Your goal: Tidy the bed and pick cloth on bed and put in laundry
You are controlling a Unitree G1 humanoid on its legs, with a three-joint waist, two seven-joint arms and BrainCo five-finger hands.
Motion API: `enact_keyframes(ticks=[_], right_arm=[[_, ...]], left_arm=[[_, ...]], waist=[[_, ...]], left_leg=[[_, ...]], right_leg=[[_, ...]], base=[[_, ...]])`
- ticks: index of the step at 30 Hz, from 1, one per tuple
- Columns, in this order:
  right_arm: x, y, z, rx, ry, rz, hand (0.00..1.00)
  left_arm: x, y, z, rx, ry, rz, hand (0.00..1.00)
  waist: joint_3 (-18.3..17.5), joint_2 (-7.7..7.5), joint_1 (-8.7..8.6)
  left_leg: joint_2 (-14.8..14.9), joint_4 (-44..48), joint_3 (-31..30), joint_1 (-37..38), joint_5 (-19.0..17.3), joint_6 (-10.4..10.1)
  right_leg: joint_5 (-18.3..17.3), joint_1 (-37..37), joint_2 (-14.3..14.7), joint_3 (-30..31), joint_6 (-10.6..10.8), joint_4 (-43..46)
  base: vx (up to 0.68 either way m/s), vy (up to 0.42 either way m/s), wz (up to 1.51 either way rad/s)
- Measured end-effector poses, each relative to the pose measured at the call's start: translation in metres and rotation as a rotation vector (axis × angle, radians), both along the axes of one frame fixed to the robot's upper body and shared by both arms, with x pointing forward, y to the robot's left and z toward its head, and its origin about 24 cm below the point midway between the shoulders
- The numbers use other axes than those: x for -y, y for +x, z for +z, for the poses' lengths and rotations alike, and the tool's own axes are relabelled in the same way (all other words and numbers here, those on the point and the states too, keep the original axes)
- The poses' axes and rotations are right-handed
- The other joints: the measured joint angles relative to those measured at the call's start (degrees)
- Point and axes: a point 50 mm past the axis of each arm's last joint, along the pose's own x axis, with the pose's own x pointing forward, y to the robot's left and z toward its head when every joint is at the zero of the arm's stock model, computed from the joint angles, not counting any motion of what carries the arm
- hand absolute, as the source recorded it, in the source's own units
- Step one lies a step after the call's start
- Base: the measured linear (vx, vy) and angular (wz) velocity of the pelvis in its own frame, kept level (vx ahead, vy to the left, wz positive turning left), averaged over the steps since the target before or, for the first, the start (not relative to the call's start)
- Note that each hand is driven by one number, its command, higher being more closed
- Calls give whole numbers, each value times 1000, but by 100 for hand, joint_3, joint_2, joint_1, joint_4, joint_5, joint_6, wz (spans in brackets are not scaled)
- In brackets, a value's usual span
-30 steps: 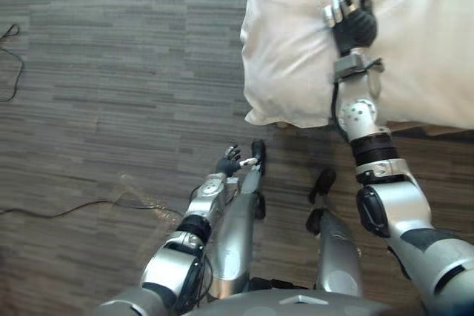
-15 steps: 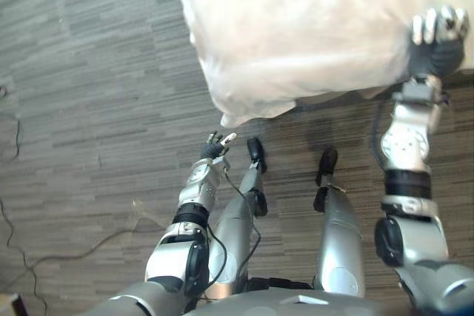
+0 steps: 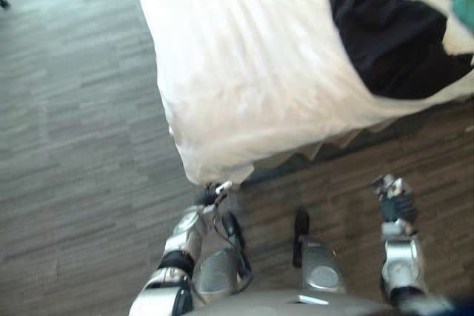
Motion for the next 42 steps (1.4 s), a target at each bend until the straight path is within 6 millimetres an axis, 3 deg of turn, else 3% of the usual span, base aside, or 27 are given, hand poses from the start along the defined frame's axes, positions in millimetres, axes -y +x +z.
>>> enact_keyframes(ticks=[4,8,10,11,13,15,17,18,21,23,25,26,27,28,29,31,33,34,35,36,37,38,39,40,41,42], right_arm=[[-28,-45,-40,-286,-25,160,0],[-33,-77,-54,-449,-45,186,0],[-34,-87,-58,-506,-63,211,0],[-33,-90,-58,-519,-74,223,0],[-32,-96,-59,-543,-94,244,0],[-37,-102,-60,-554,-97,272,0],[-42,-105,-60,-546,-101,279,0],[-46,-107,-60,-542,-89,276,0],[-55,-119,-62,-562,-56,270,0],[-55,-116,-60,-541,-65,275,0],[-53,-108,-57,-499,-82,283,0],[-55,-107,-57,-493,-84,283,0],[-56,-110,-57,-499,-80,280,0],[-56,-109,-57,-496,-81,284,0],[-55,-108,-57,-493,-84,286,0],[-54,-100,-56,-474,-96,285,0],[-55,-92,-56,-458,-98,289,0],[-49,-80,-53,-428,-110,281,0],[-44,-75,-51,-412,-122,263,0],[-42,-75,-51,-422,-132,255,0],[-40,-84,-53,-453,-146,263,0],[-39,-87,-54,-469,-149,272,0],[-40,-91,-56,-488,-155,291,0],[-41,-89,-56,-486,-160,306,0],[-37,-83,-54,-477,-178,310,0],[-36,-85,-55,-491,-182,303,0]], left_arm=[[-5,-47,-25,-131,39,-30,0],[-9,-89,-41,-230,30,49,0],[-18,-107,-44,-250,23,146,0],[-16,-110,-45,-251,6,181,0],[-16,-119,-46,-243,-18,245,0],[-17,-126,-46,-245,-24,259,0],[-20,-129,-46,-256,-18,249,0],[-22,-128,-46,-257,-14,244,0],[-23,-127,-46,-267,27,184,0],[-20,-125,-46,-263,21,180,0],[-16,-122,-44,-245,14,183,0],[-17,-122,-44,-241,16,186,0],[-18,-122,-44,-245,17,189,0],[-17,-123,-44,-249,14,188,0],[-17,-123,-45,-252,14,188,0],[-16,-116,-45,-248,17,183,0],[-18,-112,-45,-248,28,179,0],[-18,-114,-46,-259,29,181,0],[-15,-109,-45,-254,29,171,0],[-15,-101,-43,-240,47,130,0],[-12,-103,-44,-249,54,102,0],[-11,-104,-44,-252,56,92,0],[-14,-105,-45,-263,69,78,0],[-13,-105,-46,-272,68,71,0],[-9,-108,-47,-290,66,64,0],[-4,-104,-47,-289,71,32,0]], waist=[[-320,7,17],[-440,13,76],[-451,-46,199],[-477,0,247],[-505,38,322],[-612,-32,306],[-760,-79,294],[-782,-174,275],[-812,-295,232],[-832,-257,221],[-865,-163,218],[-847,-202,222],[-842,-205,217],[-856,-210,209],[-827,-255,219],[-755,-281,216],[-718,-351,219],[-686,-129,211],[-625,-79,115],[-588,-144,33],[-611,-111,-13],[-614,-115,8],[-673,-180,56],[-684,-140,66],[-619,17,58],[-598,3,-5]], left_leg=[[43,-4,32,525,-104,-109],[149,82,-65,895,-307,-92],[218,691,-850,814,-804,-12],[220,906,-1158,777,-1024,-28],[182,1365,-1254,722,-1513,-58],[108,1439,-1137,735,-1716,-17],[84,1293,-830,744,-1716,-17],[46,1253,-734,840,-1716,-17],[25,1171,-434,1182,-1725,-9],[119,1182,-44,1395,-1782,-52],[282,1198,414,1480,-1782,-22],[295,1197,552,1547,-1813,-67],[300,1231,683,1649,-1857,-125],[332,1229,733,1693,-1841,-85],[321,1233,734,1725,-1831,13],[235,1248,815,1715,-1899,397],[120,1249,869,1708,-2000,739],[306,1172,1120,1715,-2109,447],[405,1191,1274,1717,-2105,-85],[389,1218,1369,1746,-2105,-90],[398,1189,1447,1892,-2061,-155],[312,1178,1460,1945,-2047,-173],[272,1205,1434,1946,-1968,-53],[300,1277,1406,1886,-1909,40],[432,1485,1338,1757,-1871,124],[371,1385,1126,1675,-1908,113]], right_leg=[[-1,607,117,19,-2,-257],[-1,818,279,375,-36,-280],[20,822,338,796,-82,-285],[29,791,362,975,-118,-274],[53,773,405,1370,-142,-323],[80,714,430,1772,-174,-575],[97,570,406,1883,-278,-722],[179,562,377,1882,-361,-705],[271,502,399,1866,-393,-483],[232,471,350,1431,-463,-343],[192,232,220,688,-664,81],[335,118,180,469,-807,294],[563,13,245,375,-640,447],[583,-51,339,305,-657,487],[583,-111,377,310,-658,538],[732,-389,509,314,-833,581],[1140,-457,702,409,-923,142],[853,-542,725,115,-1171,130],[328,-884,579,-292,-1364,1122],[-267,-1197,229,-581,-1329,2622],[-542,-994,113,-731,-1203,3065],[-647,-870,157,-727,-1001,2833],[-729,-654,379,-660,-978,2224],[-713,-501,534,-550,-957,1731],[-327,-256,740,-411,-988,1002],[-11,-87,871,-268,-1012,426]], base=[[60,-10,-10],[-48,-27,-35],[-53,-39,-81],[-78,6,-110],[-102,82,-110],[-118,103,-115],[-55,113,-98],[-11,102,-83],[9,48,-66],[84,28,-83],[123,5,-97],[133,-2,-96],[173,-13,-94],[148,-25,-93],[110,-61,-98],[13,-66,-122],[-103,-58,-160],[-142,-70,-143],[-100,-52,-95],[4,-60,-53],[93,-45,-52],[132,-85,-85],[107,-76,-104],[69,-115,-120],[27,-80,-88],[-1,-53,-71]])
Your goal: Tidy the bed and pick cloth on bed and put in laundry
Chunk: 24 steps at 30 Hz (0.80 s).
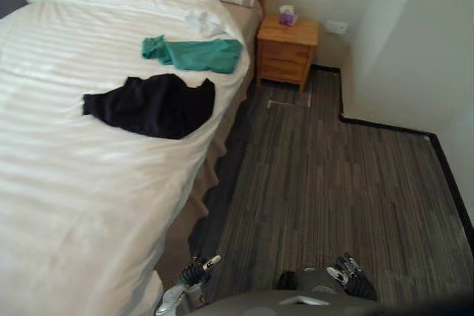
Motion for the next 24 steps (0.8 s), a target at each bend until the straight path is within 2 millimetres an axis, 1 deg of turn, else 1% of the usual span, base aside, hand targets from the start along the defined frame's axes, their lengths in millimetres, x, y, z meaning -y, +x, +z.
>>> enact_keyframes(ticks=[2,4,6,9,10,11,12,13,14,15,16,17,18,19,20,21,24], right_arm=[[1,-7,-3,-37,-2,-8,0],[1,-9,-4,-53,-5,-7,0],[0,-7,-4,-56,-3,-4,0],[-2,-8,-6,-83,0,5,0],[-3,-6,-7,-90,5,6,0],[-5,-4,-7,-101,4,7,0],[-4,-2,-8,-108,-5,5,0],[-2,1,-8,-115,-14,0,0],[-2,5,-7,-115,-16,-4,0],[5,12,-5,-101,-36,-10,0],[12,12,-4,-112,-52,-18,0],[11,7,-6,-135,-46,-28,0],[9,-2,-10,-177,-27,-64,0],[10,-3,-11,-194,-12,-110,0],[9,-4,-12,-203,3,-143,0],[8,-20,-16,-295,15,-198,0],[8,-20,-16,-296,14,-198,0]], left_arm=[[3,6,1,12,2,-21,0],[2,6,1,8,15,-31,0],[1,10,2,15,23,-31,0],[-7,9,3,13,40,-17,0],[-12,3,2,2,46,9,0],[-17,1,2,1,52,38,0],[-18,0,2,3,54,50,0],[-20,-1,2,4,57,56,0],[-19,-1,2,2,56,56,0],[-12,-5,0,-6,41,47,0],[-9,-2,1,3,41,19,0],[-9,0,1,1,40,16,0],[-6,1,1,4,31,16,0],[-4,0,0,2,26,20,0],[-4,1,0,2,28,19,0],[0,-4,-3,-46,-9,21,0],[0,-4,-3,-44,-10,24,0]], waist=[[1,22,17],[-29,4,18],[-15,5,31],[117,-37,88],[141,-69,91],[167,-144,113],[174,-155,159],[152,-193,223],[153,-109,243],[181,160,228],[208,117,160],[221,175,144],[200,186,169],[194,133,220],[175,97,229],[-9,114,232],[-1,120,239]], left_leg=[[-137,-263,-294,-106,107,32],[-115,-272,-305,-76,82,-10],[-56,-274,-241,-68,-33,-179],[-57,-72,-172,-65,-142,-212],[-103,99,-306,-64,-139,-175],[-176,330,-747,-158,-71,-67],[-247,431,-1055,-206,-27,5],[-313,496,-1222,-238,8,63],[-319,483,-1248,-308,52,136],[-109,430,-1285,-374,-7,218],[-182,363,-1281,-255,-141,158],[-179,306,-1341,-216,-232,120],[-169,257,-1493,-179,-184,125],[-188,264,-1532,-190,-76,153],[-217,262,-1545,-224,9,158],[-303,-138,-1980,-58,-29,-78],[-239,-326,-1982,-64,-165,-53]], right_leg=[[339,329,169,129,-22,-683],[520,531,283,229,23,-1052],[781,683,364,306,75,-1493],[854,669,379,489,49,-1498],[847,639,368,570,32,-1498],[860,616,333,716,40,-1498],[862,576,318,839,44,-1498],[848,495,313,979,63,-1498],[742,413,326,1058,164,-1484],[601,229,370,866,-79,-1009],[246,-30,210,638,-43,-168],[173,10,285,651,7,-254],[339,178,373,753,32,-621],[375,286,354,745,47,-846],[385,306,331,747,62,-953],[860,563,231,447,123,-1494],[909,531,305,405,141,-1494]], base=[[-64,-3,-47],[-70,5,-26],[-71,20,-16],[-94,33,-27],[-78,10,-52],[-39,-26,-62],[-9,-68,-95],[-21,-49,-101],[-23,-48,-89],[64,35,-54],[86,49,-21],[83,72,-21],[1,-12,-29],[-9,-31,-33],[-7,-28,-20],[-21,10,5],[-19,31,7]])
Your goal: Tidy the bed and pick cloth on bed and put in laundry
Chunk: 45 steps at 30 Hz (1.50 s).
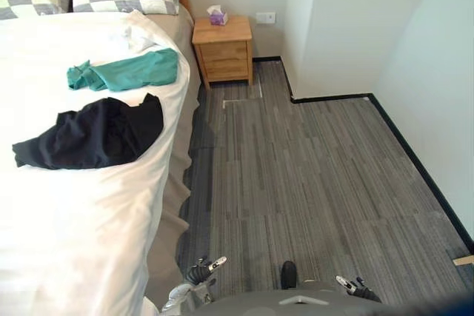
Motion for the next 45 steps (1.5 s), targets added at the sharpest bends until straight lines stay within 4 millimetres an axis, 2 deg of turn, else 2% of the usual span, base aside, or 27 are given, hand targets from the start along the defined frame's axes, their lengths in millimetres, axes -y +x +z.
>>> enact_keyframes(ticks=[9,13,14,15,16,17,18,19,20,21,23,25,26,28,29,30,31,32,33,35,37,38,39,40,41,42,45], right_arm=[[1,4,4,43,-88,-12,0],[2,8,6,41,-154,76,0],[-3,16,7,66,-150,111,0],[-5,17,6,68,-146,125,0],[-6,20,7,81,-147,144,0],[-6,23,8,91,-151,155,0],[-4,28,11,112,-161,172,0],[-2,32,13,130,-173,181,0],[-1,33,13,133,-174,183,0],[-1,37,14,142,-173,190,0],[-4,43,15,157,-162,200,0],[-13,49,14,178,-132,206,0],[-14,49,14,179,-129,208,0],[-16,49,14,181,-123,235,0],[-17,49,14,181,-123,238,0],[-18,49,14,179,-123,247,0],[-20,47,13,169,-116,251,0],[-21,46,12,166,-111,251,0],[-30,47,11,165,-90,255,0],[-32,45,9,147,-85,265,0],[-30,41,7,124,-82,236,0],[-28,38,6,108,-79,221,0],[-25,37,5,94,-74,188,0],[-21,39,5,91,-78,169,0],[-15,40,6,87,-89,168,0],[-12,41,7,90,-93,172,0],[-9,37,7,79,-79,164,0]], left_arm=[[-4,-4,0,2,56,109,0],[-4,-3,2,10,121,121,0],[-12,-1,4,15,168,135,0],[-15,2,6,28,187,142,0],[-16,7,8,43,207,139,0],[-16,6,9,44,214,141,0],[-15,8,10,55,221,137,0],[-17,10,12,67,232,131,0],[-16,10,12,68,231,132,0],[-12,9,11,64,223,130,0],[-13,12,13,79,227,133,0],[-14,14,15,92,230,137,0],[-14,13,15,92,228,137,0],[-13,13,15,93,225,138,0],[-13,13,15,94,225,139,0],[-13,13,15,94,222,143,0],[-12,12,15,93,218,148,0],[-14,13,15,100,223,145,0],[-18,13,16,102,234,147,0],[-20,13,16,99,240,141,0],[-26,11,15,85,260,119,0],[-30,9,15,73,274,101,0],[-37,6,14,61,295,89,0],[-38,2,13,41,300,66,0],[-39,-5,10,6,312,27,0],[-39,-5,9,1,316,15,0],[-40,-7,8,-15,315,7,0]], waist=[[23,24,61],[57,126,134],[135,-1,142],[173,-31,146],[177,-53,156],[182,-44,158],[217,-23,156],[292,-24,159],[288,-16,167],[289,-22,186],[299,-34,285],[316,-66,329],[315,-70,329],[310,-74,336],[310,-74,339],[291,-77,379],[233,-109,453],[190,-158,472],[134,-252,499],[105,-296,573],[77,-348,572],[37,-437,534],[36,-515,469],[54,-502,343],[88,-419,276],[93,-411,277],[107,-416,195]], left_leg=[[71,45,10,-149,-122,-29],[310,340,-59,-309,-281,-108],[435,1368,37,-707,-296,-207],[477,1946,99,-978,-235,-222],[616,2843,123,-1382,-51,-125],[707,3282,110,-1556,113,-66],[882,4159,50,-1860,589,16],[963,4872,-6,-2185,545,49],[939,4986,-3,-2270,406,43],[805,4924,78,-2509,88,51],[685,4454,228,-2622,-48,91],[459,3091,508,-2707,-27,94],[418,2797,580,-2705,26,116],[238,1451,766,-2698,555,194],[234,1291,799,-2696,663,212],[239,1056,886,-2664,986,281],[170,1045,1076,-2544,1243,686],[106,1066,1155,-2519,1172,696],[59,1211,1284,-2521,951,788],[-17,1325,1384,-2379,689,906],[-153,1310,1377,-2115,456,917],[-286,1296,1305,-2011,297,888],[-484,1160,1181,-1796,132,850],[-587,927,1109,-1438,51,812],[-591,798,1016,-1085,2,815],[-581,715,1001,-935,-25,801],[-514,456,708,-452,-136,694]], right_leg=[[-10,-74,-11,-272,-14,4],[-178,-74,157,-393,-60,41],[-387,-183,120,-442,-118,258],[-459,-228,78,-447,-153,375],[-590,-232,25,-471,-164,518],[-655,-201,7,-500,-215,598],[-837,-59,-13,-490,-248,761],[-1042,79,-47,-286,-292,941],[-1106,146,-77,-227,-286,992],[-1165,221,-150,-46,-301,1016],[-1215,301,-192,187,-225,973],[-1300,539,-288,366,-109,829],[-1330,575,-316,383,-77,809],[-1567,789,-462,415,146,789],[-1618,832,-481,427,196,790],[-1736,933,-554,474,287,807],[-1926,984,-699,516,428,900],[-1964,993,-800,524,449,921],[-1936,977,-934,456,479,1168],[-1959,938,-1078,330,500,1868],[-1838,863,-1184,183,587,2938],[-1741,694,-1334,122,717,3510],[-1333,172,-1591,207,928,4755],[-729,-266,-1789,242,1007,5812],[-808,-645,-1883,193,886,6551],[-900,-822,-1890,170,843,6775],[-1319,-1548,-1794,-30,757,6782]], base=[[11,36,4],[147,42,11],[117,29,3],[123,-21,1],[69,-54,-4],[125,-59,1],[223,0,-7],[236,13,-15],[334,23,-43],[197,7,-44],[237,39,-65],[291,100,-55],[267,137,-22],[344,198,-10],[391,214,-10],[371,204,-18],[577,321,-21],[599,315,-29],[498,241,-28],[464,185,-22],[427,153,4],[435,144,23],[491,147,47],[488,122,48],[355,72,36],[268,48,17],[286,-18,55]])
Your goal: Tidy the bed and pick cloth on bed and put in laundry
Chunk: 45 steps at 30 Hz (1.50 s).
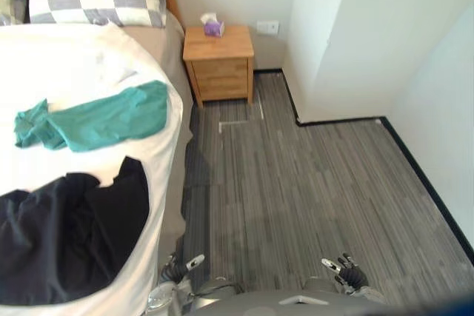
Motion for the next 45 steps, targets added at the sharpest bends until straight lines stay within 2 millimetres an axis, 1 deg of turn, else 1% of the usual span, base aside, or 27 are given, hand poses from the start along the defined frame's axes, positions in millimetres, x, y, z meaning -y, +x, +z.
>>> enact_keyframes(ticks=[1,4,6,7,8,10,13,14,15,17,19,20,23,24,25,26,28,30,31,33,35,36,37,38,39,41,45], right_arm=[[2,-3,-1,-21,16,-19,0],[2,-13,-3,-50,49,-72,0],[0,-17,-4,-65,66,-89,0],[8,-17,-3,-64,55,-99,0],[11,-12,-2,-51,46,-101,0],[10,-9,-1,-41,41,-105,0],[13,-12,-1,-53,25,-123,0],[13,-13,-2,-57,24,-128,0],[14,-14,-2,-64,18,-135,0],[11,-18,-4,-81,22,-128,0],[11,-19,-4,-88,-2,-90,0],[9,-19,-4,-97,-15,-38,0],[7,-12,-3,-71,-12,-9,0],[5,-11,-2,-64,-11,12,0],[6,-9,-1,-52,-22,33,0],[6,-9,0,-49,-27,43,0],[-16,-7,-3,-40,19,65,0],[-24,-1,-4,-29,42,76,0],[-29,5,-3,-17,51,92,0],[-36,16,-1,6,58,124,0],[-37,30,1,25,55,152,0],[-35,35,2,22,49,153,0],[-35,35,2,22,48,153,0],[-34,35,2,18,42,152,0],[-28,31,1,3,24,152,0],[-18,28,3,12,-1,142,0],[-14,31,6,42,-29,147,0]], left_arm=[[1,1,0,1,-7,4,0],[9,7,0,15,-33,-1,0],[18,12,-1,26,-56,-4,0],[33,14,-3,22,-97,3,0],[38,17,-3,32,-111,6,0],[41,18,-2,39,-117,23,0],[43,12,-4,13,-122,34,0],[43,12,-4,12,-122,35,0],[41,10,-5,8,-112,49,0],[34,9,-4,16,-96,89,0],[26,14,1,64,-74,122,0],[21,19,5,99,-58,129,0],[21,25,9,148,-56,127,0],[21,28,11,165,-57,123,0],[23,27,10,164,-68,121,0],[24,26,10,163,-77,130,0],[13,30,13,179,-57,126,0],[9,31,13,176,-50,139,0],[10,28,11,151,-56,144,0],[12,27,9,127,-60,123,0],[13,26,8,110,-67,112,0],[15,24,7,88,-69,84,0],[15,24,6,85,-69,79,0],[10,27,7,71,-47,34,0],[11,24,4,49,-48,16,0],[13,21,2,35,-56,15,0],[12,22,2,31,-60,14,0]], waist=[[20,21,-114],[53,79,-227],[66,74,-235],[163,316,-194],[194,402,-140],[319,331,-203],[243,412,-234],[240,431,-234],[193,516,-228],[229,478,-245],[276,461,-166],[283,383,-53],[308,307,65],[313,261,125],[296,295,125],[292,304,128],[149,-122,86],[169,-232,112],[156,-226,124],[128,-240,135],[120,-189,136],[128,-139,140],[133,-120,130],[188,-234,67],[194,-243,-26],[222,-73,-79],[238,-75,-108]], left_leg=[[86,-106,-206,186,-37,-61],[330,-201,-654,516,-189,-306],[452,-314,-844,731,-255,-415],[690,-355,-971,963,-284,-488],[745,-332,-972,944,-193,-519],[672,-291,-1266,1161,484,-603],[869,312,-1513,1167,665,-711],[930,499,-1579,1118,680,-716],[1081,1201,-1771,806,870,-898],[1310,3032,-2148,-105,1626,-1155],[1495,5014,-2073,-1227,921,-972],[1383,5225,-1839,-1864,491,-899],[1188,4410,-1217,-2476,130,-672],[1017,3604,-773,-2632,127,-594],[810,2394,-203,-2646,576,-386],[747,1970,153,-2639,815,320],[409,1713,936,-2548,896,578],[429,1596,1943,-2359,891,697],[384,1472,2564,-2059,717,976],[204,1268,2510,-1826,571,1175],[171,1177,2286,-1691,369,1127],[153,1038,2044,-1523,145,918],[150,1004,1981,-1496,109,857],[-63,843,1546,-1259,17,710],[-133,759,1254,-1023,24,692],[-205,486,781,-707,75,582],[-214,199,-553,-459,199,413]], right_leg=[[-299,-271,72,-209,-84,-457],[-315,-563,254,-636,-205,-2230],[174,-600,428,-621,-261,-3768],[561,-376,723,-679,-568,-3972],[522,-351,744,-722,-659,-3873],[-259,-428,513,-541,-697,-2833],[-1102,-202,639,-503,-669,-2500],[-1161,-152,702,-520,-675,-2506],[-1295,35,838,-595,-694,-2618],[-1386,598,1084,-683,-714,-3129],[-1377,1413,1292,-739,-819,-3825],[-1353,1955,1287,-751,-768,-4293],[-1303,2404,1143,-704,-589,-4649],[-1329,2600,1013,-715,-434,-4783],[-1388,2817,958,-752,-250,-4894],[-1464,2936,979,-749,-116,-4920],[-1108,3137,639,-1035,158,-5146],[-646,3396,606,-1242,174,-5446],[-371,3675,664,-1372,169,-5534],[-140,3845,723,-1396,-8,-5469],[-13,3611,677,-1393,76,-4605],[70,3219,553,-1371,152,-3471],[81,3150,522,-1357,150,-3237],[-15,2322,168,-1018,121,-1229],[-269,1959,22,-951,79,-510],[-486,1408,-126,-845,-32,-242],[-663,614,-128,-517,-81,-1418]], base=[[495,-136,98],[482,-223,96],[639,-349,77],[495,-255,45],[683,-352,17],[529,-327,22],[463,-281,11],[435,-237,-7],[321,-174,5],[405,-192,18],[537,-173,3],[386,-93,-16],[381,15,-24],[520,107,-21],[545,124,-9],[587,127,27],[710,165,84],[565,210,101],[459,216,95],[382,110,76],[332,12,58],[253,1,36],[295,-20,90],[265,-70,122],[305,-99,154],[223,-99,127],[184,-192,188]])
